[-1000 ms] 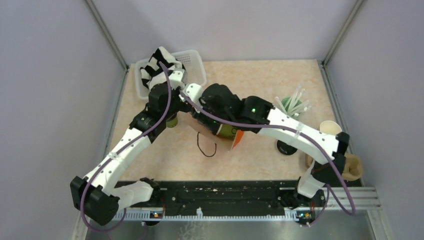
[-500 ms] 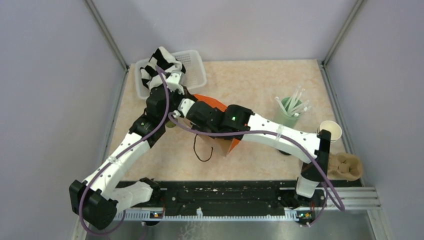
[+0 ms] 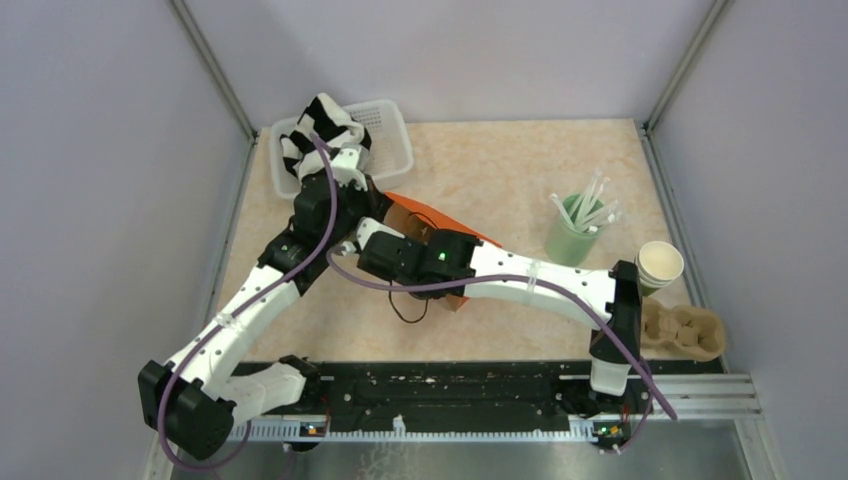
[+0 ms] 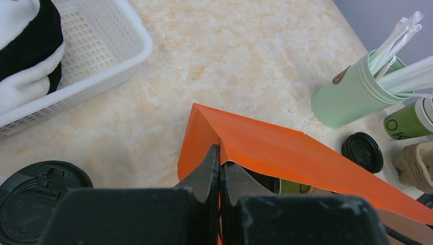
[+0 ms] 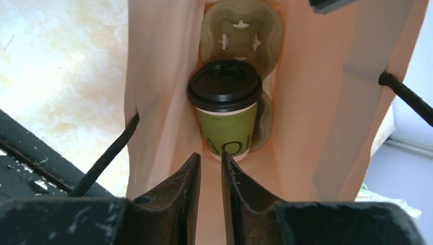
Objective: Pack the takeout coffee
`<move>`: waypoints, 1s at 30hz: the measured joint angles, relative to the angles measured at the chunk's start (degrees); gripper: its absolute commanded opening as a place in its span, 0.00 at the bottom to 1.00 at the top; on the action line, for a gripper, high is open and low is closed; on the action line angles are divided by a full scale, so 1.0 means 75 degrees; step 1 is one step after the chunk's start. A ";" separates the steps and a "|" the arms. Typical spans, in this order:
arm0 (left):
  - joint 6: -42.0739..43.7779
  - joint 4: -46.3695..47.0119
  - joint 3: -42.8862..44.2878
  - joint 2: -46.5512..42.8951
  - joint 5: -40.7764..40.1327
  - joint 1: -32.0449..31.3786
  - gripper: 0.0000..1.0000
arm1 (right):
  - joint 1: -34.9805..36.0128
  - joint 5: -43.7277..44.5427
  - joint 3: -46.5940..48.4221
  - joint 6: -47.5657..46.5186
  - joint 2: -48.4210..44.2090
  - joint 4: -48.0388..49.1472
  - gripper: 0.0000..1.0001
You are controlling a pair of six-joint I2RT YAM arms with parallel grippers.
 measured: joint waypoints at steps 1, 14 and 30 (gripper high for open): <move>-0.0015 -0.0017 0.0000 -0.0006 0.0000 0.0000 0.00 | 0.0000 0.0064 -0.0017 -0.0006 0.0000 0.0015 0.22; -0.0122 -0.0003 -0.0207 -0.0131 0.0003 0.0023 0.00 | -0.0242 0.0108 -0.0970 -0.0708 -0.0067 0.0784 0.36; -0.0058 0.0408 -0.0379 -0.0201 0.0353 -0.0067 0.00 | -0.0329 -0.0455 -0.2366 -0.0866 -0.0799 0.2294 0.24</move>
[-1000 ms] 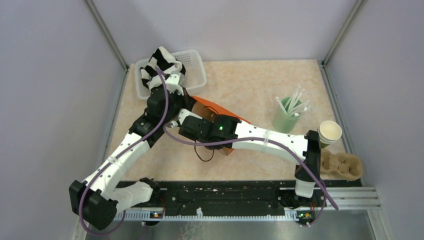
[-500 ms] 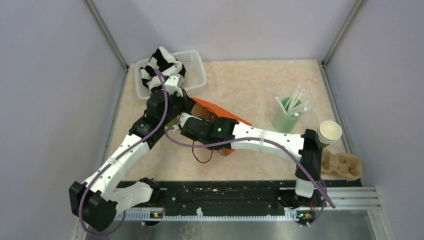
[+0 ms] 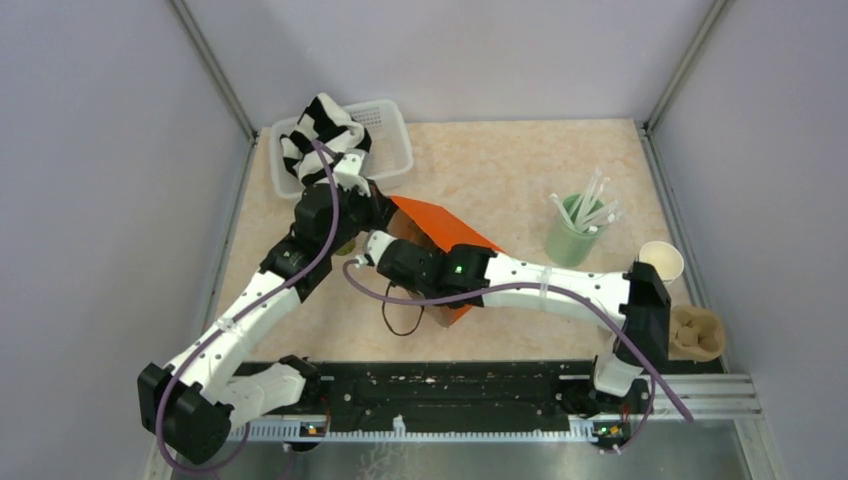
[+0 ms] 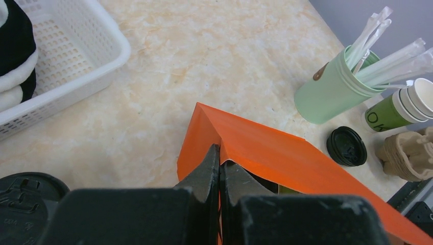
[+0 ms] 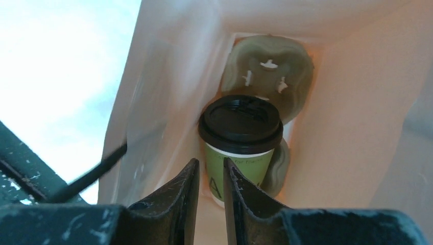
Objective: Pack the takeout coffee
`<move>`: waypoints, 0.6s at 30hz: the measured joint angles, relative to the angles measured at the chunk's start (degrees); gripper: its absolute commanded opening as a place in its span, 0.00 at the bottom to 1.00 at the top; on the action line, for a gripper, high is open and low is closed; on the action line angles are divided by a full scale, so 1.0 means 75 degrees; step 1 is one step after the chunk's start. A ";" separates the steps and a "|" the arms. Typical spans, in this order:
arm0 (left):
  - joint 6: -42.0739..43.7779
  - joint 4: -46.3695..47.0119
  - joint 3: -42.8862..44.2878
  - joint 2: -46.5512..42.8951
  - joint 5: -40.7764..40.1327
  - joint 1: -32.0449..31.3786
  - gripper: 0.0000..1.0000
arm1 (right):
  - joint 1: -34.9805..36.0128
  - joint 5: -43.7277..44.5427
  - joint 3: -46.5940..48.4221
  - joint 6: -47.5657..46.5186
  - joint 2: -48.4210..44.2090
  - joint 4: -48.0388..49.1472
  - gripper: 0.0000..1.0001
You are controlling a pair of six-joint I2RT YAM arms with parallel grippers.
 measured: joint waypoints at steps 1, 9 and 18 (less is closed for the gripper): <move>0.0003 0.0047 0.0000 -0.0009 0.0020 -0.0012 0.00 | 0.0000 -0.0061 -0.0108 0.0038 -0.0114 0.0073 0.25; 0.0122 0.0134 -0.0038 -0.0207 0.0111 0.0026 0.00 | -0.0580 0.0286 -0.0702 0.0717 -0.0737 -0.0017 0.34; 0.0047 0.0251 -0.0038 -0.0210 0.0224 0.0026 0.00 | -0.0670 0.0385 -0.0734 0.0315 -0.0178 0.0052 0.43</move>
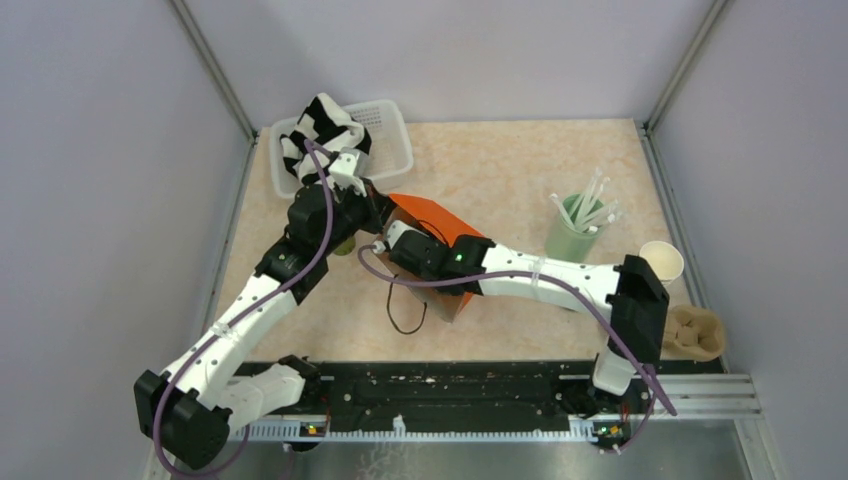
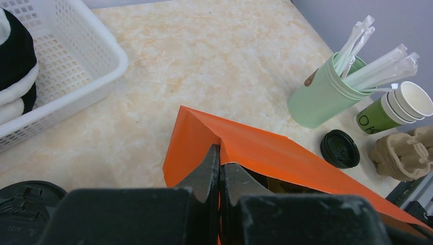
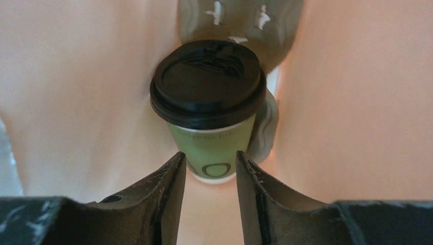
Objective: Pack the takeout coffee
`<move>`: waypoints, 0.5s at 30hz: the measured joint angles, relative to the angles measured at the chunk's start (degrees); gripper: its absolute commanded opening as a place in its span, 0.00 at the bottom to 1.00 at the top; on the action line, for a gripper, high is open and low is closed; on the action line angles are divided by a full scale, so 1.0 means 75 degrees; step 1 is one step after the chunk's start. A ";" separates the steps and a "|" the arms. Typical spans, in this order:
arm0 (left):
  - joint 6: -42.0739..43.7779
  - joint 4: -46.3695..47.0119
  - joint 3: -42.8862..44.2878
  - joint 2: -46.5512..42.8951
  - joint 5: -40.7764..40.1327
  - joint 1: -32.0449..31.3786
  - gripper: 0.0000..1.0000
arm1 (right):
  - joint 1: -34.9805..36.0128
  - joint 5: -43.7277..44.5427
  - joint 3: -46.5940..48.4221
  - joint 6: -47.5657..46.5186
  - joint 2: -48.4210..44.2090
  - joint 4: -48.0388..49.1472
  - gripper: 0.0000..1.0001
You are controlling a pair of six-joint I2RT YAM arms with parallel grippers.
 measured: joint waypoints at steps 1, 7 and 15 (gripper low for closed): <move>-0.0009 0.0003 0.0000 0.0000 0.0012 -0.0003 0.00 | -0.0009 -0.0023 0.0000 -0.0076 0.0099 0.0041 0.46; -0.0038 0.0006 0.0000 0.0000 0.0026 -0.0032 0.00 | -0.0050 -0.0152 0.0000 -0.0463 0.0321 0.0283 0.64; -0.0064 0.0029 0.0000 0.0000 -0.0009 -0.0085 0.00 | -0.0061 -0.0297 -0.0044 -0.0629 0.0321 0.0597 0.81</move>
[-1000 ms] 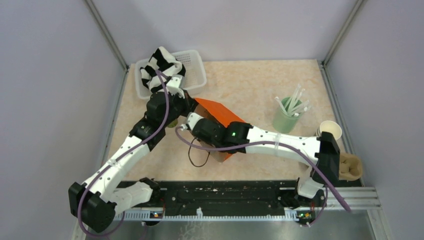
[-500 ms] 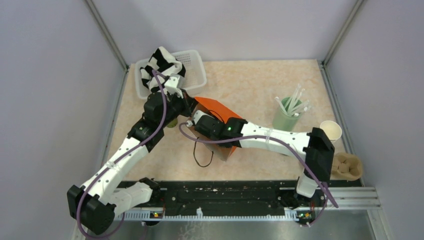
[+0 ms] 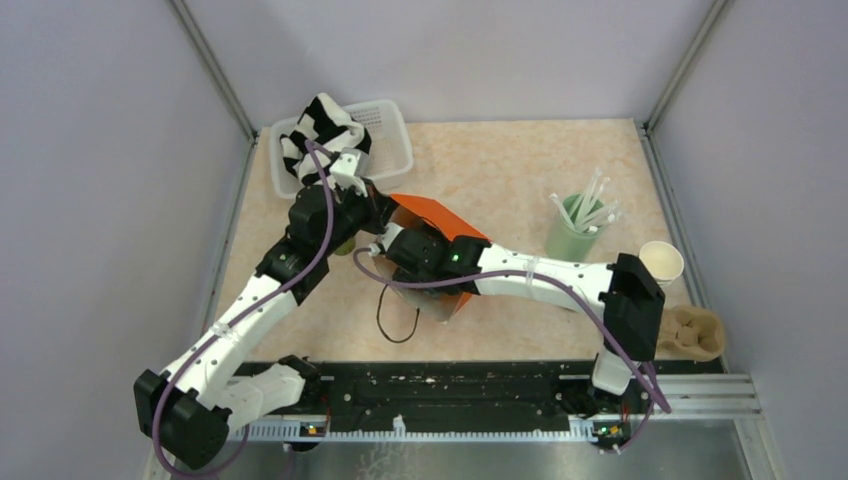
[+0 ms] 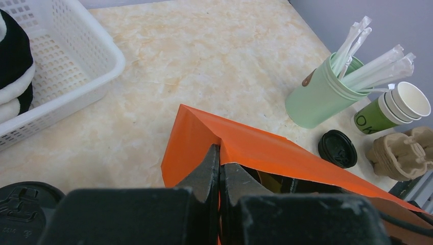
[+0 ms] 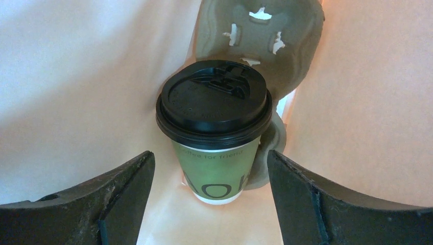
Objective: Pack the takeout coffee
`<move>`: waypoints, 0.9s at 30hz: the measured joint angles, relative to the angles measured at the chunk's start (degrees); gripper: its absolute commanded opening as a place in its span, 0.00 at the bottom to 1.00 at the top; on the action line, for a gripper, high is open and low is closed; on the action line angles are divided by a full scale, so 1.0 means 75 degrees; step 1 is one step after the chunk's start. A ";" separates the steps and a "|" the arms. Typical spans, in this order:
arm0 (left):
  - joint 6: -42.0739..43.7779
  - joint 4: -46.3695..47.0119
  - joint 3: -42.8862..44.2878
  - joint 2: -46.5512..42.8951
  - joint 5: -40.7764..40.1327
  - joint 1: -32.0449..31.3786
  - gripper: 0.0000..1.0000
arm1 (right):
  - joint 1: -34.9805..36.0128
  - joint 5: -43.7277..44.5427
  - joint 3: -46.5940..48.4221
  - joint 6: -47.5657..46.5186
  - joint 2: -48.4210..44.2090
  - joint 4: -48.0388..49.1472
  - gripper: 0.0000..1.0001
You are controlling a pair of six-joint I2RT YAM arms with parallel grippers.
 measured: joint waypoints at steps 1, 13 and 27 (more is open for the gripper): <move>0.0000 0.0000 0.0000 0.0000 0.0003 -0.0012 0.00 | -0.0012 -0.0012 -0.0015 -0.0026 0.0000 0.0023 0.81; -0.0029 -0.0003 0.0000 0.0073 -0.0108 -0.0207 0.00 | -0.0338 -0.0236 -0.0201 -0.0108 0.0323 0.0498 0.80; -0.0146 -0.0463 0.0134 0.0256 -0.0769 -0.0219 0.00 | -0.0437 -0.0300 -0.0201 -0.0166 0.0603 0.0772 0.47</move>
